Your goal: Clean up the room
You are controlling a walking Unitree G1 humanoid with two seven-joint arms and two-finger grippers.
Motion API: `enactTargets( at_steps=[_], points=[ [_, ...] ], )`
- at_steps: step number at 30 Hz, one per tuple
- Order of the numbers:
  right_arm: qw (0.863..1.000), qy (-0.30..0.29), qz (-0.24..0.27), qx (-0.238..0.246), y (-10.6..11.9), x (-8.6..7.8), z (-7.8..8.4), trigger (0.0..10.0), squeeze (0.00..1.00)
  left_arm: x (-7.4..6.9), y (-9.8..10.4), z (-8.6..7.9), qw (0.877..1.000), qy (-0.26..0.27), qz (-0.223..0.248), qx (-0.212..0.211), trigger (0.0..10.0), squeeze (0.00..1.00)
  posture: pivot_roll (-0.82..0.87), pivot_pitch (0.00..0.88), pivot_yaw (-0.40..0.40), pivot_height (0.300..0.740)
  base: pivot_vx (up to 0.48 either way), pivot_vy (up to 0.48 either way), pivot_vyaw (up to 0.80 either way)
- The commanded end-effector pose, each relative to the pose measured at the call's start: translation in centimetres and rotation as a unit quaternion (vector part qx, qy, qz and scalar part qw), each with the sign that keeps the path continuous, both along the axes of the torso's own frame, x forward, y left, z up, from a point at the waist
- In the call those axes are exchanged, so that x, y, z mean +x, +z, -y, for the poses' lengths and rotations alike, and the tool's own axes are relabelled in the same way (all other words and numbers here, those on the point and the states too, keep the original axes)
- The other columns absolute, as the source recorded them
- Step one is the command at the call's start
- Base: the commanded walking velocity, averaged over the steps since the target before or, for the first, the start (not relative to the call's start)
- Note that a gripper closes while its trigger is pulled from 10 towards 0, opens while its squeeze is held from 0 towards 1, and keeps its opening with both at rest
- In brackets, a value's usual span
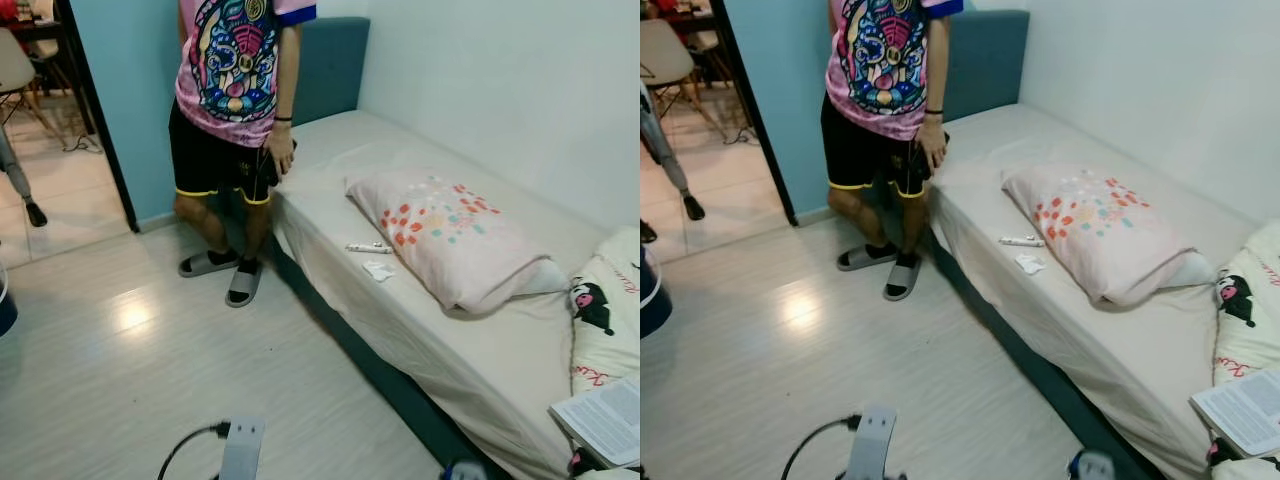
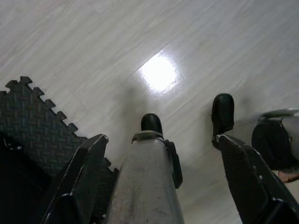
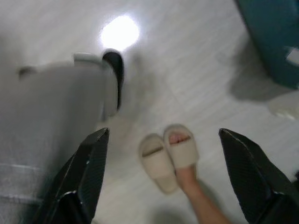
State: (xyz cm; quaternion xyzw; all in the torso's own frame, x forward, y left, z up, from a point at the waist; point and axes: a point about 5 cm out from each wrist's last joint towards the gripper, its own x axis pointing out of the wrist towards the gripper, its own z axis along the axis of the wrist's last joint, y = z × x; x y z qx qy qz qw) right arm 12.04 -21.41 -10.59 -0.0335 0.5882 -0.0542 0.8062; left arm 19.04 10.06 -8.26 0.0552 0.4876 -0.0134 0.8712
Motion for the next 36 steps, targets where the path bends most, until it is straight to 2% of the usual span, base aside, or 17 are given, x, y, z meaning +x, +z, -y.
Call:
enactTargets(
  at_steps=[1, 5, 9, 11, 13, 14, 15, 16, 17, 20, 23, 32, 36],
  points=[
    [1.000, 0.014, -0.012, -0.017, 0.0, -0.4, 0.4, 10.0, 0.00, -0.2, 0.0, 1.0, 1.000, -0.010, -0.006, -0.002, 10.0, 0.00, 0.02, 0.022, -0.081, 0.740, 0.000, 0.000, 0.00],
    [0.999, 0.022, -0.021, -0.023, -0.1, -0.8, 0.5, 10.0, 0.00, -0.2, 0.0, 1.1, 1.000, -0.006, -0.008, 0.002, 10.0, 0.00, 0.02, 0.021, -0.080, 0.740, 0.000, 0.000, 0.00],
    [1.000, 0.015, -0.008, -0.025, 0.1, 0.0, 0.6, 10.0, 0.00, -0.1, 0.1, 1.2, 1.000, -0.006, -0.006, 0.006, 10.0, 0.00, 0.02, 0.019, -0.080, 0.740, 0.000, 0.000, 0.00],
    [0.999, 0.009, 0.016, -0.027, 0.6, 1.3, 0.7, 10.0, 0.00, 0.0, 0.2, 1.2, 1.000, -0.006, 0.002, 0.007, 10.0, 0.00, 0.02, 0.021, -0.081, 0.740, 0.000, 0.000, 0.00],
    [0.999, 0.009, 0.016, -0.027, 0.6, 1.3, 0.7, 10.0, 0.00, 0.0, 0.2, 1.2, 1.000, -0.006, 0.002, 0.007, 10.0, 0.00, 0.02, 0.021, -0.081, 0.740, 0.000, 0.000, 0.00],
    [0.999, 0.006, 0.026, -0.028, 0.8, 1.9, 0.8, 10.0, 0.00, 0.1, 0.2, 1.2, 1.000, -0.005, 0.005, 0.007, 10.0, 0.00, 0.02, 0.021, -0.081, 0.740, 0.000, 0.000, 0.00],
    [0.998, -0.009, 0.051, -0.026, 1.2, 2.7, 1.4, 10.0, 0.00, 0.1, 0.3, 1.3, 1.000, 0.002, 0.011, 0.004, 10.0, 0.00, 0.02, 0.019, -0.087, 0.740, 0.000, 0.000, 0.00],
    [0.998, -0.009, 0.051, -0.026, 1.2, 2.7, 1.4, 10.0, 0.00, 0.1, 0.3, 1.3, 1.000, 0.002, 0.011, 0.004, 10.0, 0.00, 0.02, 0.019, -0.087, 0.740, 0.000, 0.000, 0.00],
    [0.995, -0.025, 0.089, -0.025, 2.0, 3.8, 2.6, 10.0, 0.00, 0.2, 0.3, 1.3, 1.000, 0.019, 0.017, -0.003, 10.0, 0.00, 0.02, 0.017, -0.091, 0.740, 0.000, 0.000, 0.00],
    [0.994, -0.026, 0.106, -0.024, 2.4, 4.4, 3.2, 10.0, 0.00, 0.2, 0.3, 1.3, 0.999, 0.031, 0.020, -0.008, 10.0, 0.00, 0.02, 0.016, -0.092, 0.740, 0.000, 0.000, 0.00],
    [0.993, -0.024, 0.110, -0.018, 2.5, 4.6, 3.2, 10.0, 0.00, 0.1, 0.3, 1.3, 0.999, 0.032, 0.019, -0.009, 10.0, 0.00, 0.02, 0.015, -0.094, 0.740, 0.000, 0.000, 0.00],
    [0.992, -0.041, 0.120, -0.002, 2.3, 4.6, 2.5, 10.0, 0.00, 0.0, 0.3, 1.4, 0.999, 0.047, 0.010, -0.009, 10.0, 0.00, 0.02, 0.012, -0.094, 0.740, 0.000, 0.000, -0.75],
    [0.991, -0.050, 0.125, 0.005, 2.3, 4.6, 2.2, 10.0, 0.00, -0.1, 0.3, 1.4, 0.998, 0.062, 0.015, -0.010, 10.0, 0.00, 0.02, 0.011, -0.088, 0.740, 0.000, 0.000, 0.00]
  ],
)
